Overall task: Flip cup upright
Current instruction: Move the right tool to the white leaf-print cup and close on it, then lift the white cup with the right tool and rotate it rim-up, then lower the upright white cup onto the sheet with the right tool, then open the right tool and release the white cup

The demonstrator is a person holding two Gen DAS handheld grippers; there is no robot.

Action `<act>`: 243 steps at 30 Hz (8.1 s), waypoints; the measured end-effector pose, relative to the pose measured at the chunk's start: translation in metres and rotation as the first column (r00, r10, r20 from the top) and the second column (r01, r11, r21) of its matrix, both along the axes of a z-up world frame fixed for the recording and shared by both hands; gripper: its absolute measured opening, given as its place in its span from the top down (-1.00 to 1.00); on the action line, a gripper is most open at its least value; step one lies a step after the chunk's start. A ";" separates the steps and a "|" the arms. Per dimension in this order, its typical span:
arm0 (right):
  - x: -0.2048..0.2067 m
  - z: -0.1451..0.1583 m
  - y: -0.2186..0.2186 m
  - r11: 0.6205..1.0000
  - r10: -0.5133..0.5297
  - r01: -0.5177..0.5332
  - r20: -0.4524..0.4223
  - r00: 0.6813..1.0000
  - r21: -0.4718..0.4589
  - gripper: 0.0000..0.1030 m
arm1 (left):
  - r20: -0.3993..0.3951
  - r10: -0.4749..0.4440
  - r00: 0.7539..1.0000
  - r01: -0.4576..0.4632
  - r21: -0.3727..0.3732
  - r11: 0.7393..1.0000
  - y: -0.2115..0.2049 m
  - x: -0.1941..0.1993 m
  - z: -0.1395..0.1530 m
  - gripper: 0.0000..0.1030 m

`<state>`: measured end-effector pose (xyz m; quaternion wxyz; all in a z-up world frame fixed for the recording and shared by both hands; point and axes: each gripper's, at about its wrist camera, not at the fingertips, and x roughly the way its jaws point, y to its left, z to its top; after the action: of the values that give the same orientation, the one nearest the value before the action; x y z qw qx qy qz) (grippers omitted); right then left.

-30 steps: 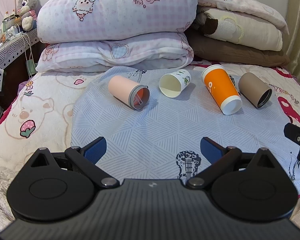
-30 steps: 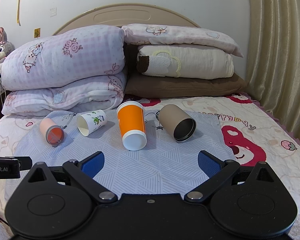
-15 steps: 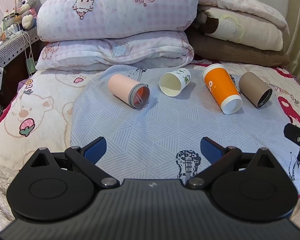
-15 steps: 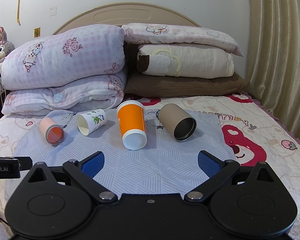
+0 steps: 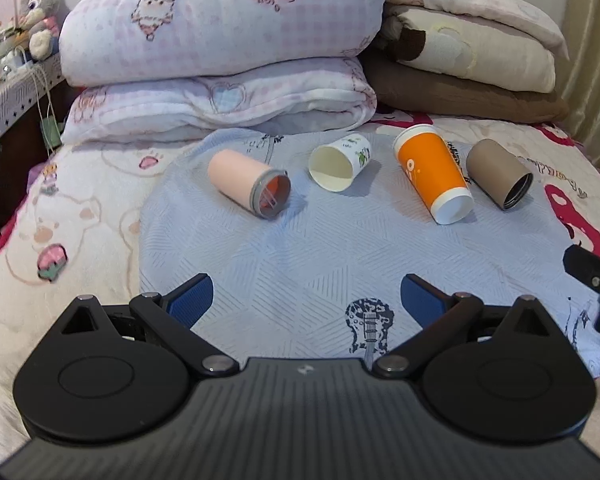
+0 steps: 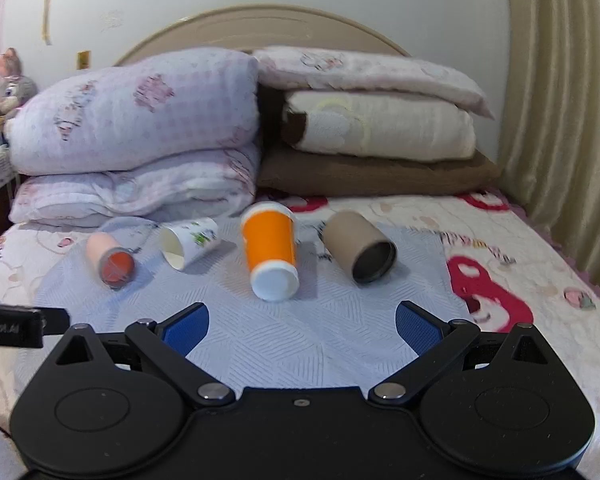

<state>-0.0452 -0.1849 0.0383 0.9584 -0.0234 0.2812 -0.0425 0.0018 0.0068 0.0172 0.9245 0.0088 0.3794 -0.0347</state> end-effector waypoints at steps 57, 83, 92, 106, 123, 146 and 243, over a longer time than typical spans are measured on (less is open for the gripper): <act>0.249 -0.059 0.117 -0.019 0.668 -0.915 -0.686 0.288 -0.403 -0.73 | -0.146 -0.115 0.983 0.036 -0.455 0.890 0.050 0.222 -0.064 -0.55; 0.257 -0.076 0.131 0.040 0.652 -0.941 -0.705 0.279 -0.336 -0.36 | -0.179 -0.108 0.978 -0.002 -0.525 0.851 0.058 0.225 -0.068 -0.36; 0.248 -0.047 0.144 0.185 0.619 -0.954 -0.727 0.298 -0.234 -0.36 | -0.203 -0.126 0.971 -0.004 -0.542 0.840 0.066 0.207 -0.063 -0.36; 0.242 -0.042 0.134 0.683 0.455 -0.728 -0.814 0.361 0.059 -0.36 | -0.236 -0.148 0.960 -0.018 -0.582 0.813 0.074 0.159 -0.050 -0.36; 0.228 -0.059 0.065 0.940 0.340 -0.142 -0.830 0.442 0.309 -0.37 | -0.355 -0.318 0.879 -0.025 -0.700 0.713 0.034 0.145 -0.084 -0.35; 0.207 -0.083 0.030 0.877 0.375 0.059 -0.756 0.537 0.477 -0.37 | -0.414 -0.345 0.843 -0.130 -0.778 0.615 0.030 0.146 -0.106 -0.18; 0.165 -0.040 0.074 0.929 0.369 -0.345 -0.355 0.859 0.132 -0.57 | -0.170 -0.223 0.960 0.161 -0.314 0.936 -0.011 0.090 -0.054 -0.10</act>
<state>0.1197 -0.1105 -0.0013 0.8787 -0.0524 0.4502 0.1500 0.0922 -0.0044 -0.0368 0.8639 -0.0965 0.4594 -0.1825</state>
